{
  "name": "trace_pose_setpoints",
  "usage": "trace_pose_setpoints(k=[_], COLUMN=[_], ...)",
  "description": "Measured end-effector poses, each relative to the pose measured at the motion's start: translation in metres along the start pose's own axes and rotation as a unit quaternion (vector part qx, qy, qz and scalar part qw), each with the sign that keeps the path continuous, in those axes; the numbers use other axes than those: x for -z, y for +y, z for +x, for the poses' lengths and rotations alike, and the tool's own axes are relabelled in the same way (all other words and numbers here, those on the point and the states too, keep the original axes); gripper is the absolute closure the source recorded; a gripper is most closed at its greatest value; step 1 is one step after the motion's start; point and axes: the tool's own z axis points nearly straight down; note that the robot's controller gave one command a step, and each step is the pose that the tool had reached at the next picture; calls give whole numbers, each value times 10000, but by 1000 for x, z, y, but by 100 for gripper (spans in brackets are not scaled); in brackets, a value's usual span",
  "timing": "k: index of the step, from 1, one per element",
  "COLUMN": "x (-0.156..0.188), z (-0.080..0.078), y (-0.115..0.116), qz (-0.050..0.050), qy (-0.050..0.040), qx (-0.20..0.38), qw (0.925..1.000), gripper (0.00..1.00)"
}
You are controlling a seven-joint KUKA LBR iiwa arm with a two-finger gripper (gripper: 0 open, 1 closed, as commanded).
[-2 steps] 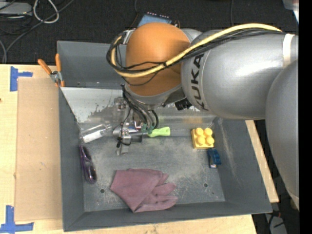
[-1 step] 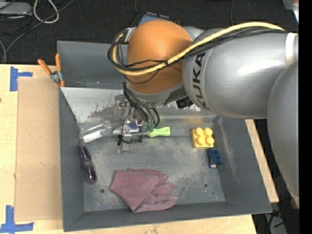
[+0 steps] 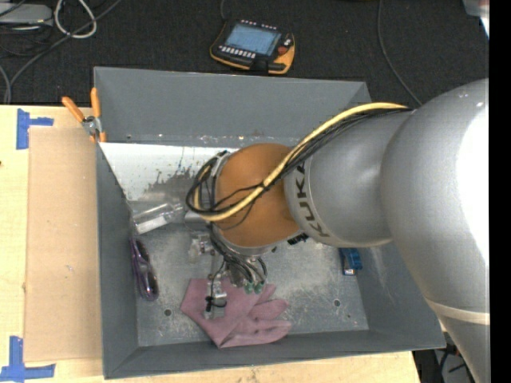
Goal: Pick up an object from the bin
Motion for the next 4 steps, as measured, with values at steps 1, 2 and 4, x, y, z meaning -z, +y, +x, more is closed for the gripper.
trace_pose_setpoints(k=[1, 2, 4], x=[58, -1, -31], z=[31, 54, 22], y=[-37, 31, 26], qz=[3, -4, -8], qy=[-60, -20, -36], qx=[1944, 2968, 5769], qw=[9809, 9549, 8168], gripper=[0, 0, 100])
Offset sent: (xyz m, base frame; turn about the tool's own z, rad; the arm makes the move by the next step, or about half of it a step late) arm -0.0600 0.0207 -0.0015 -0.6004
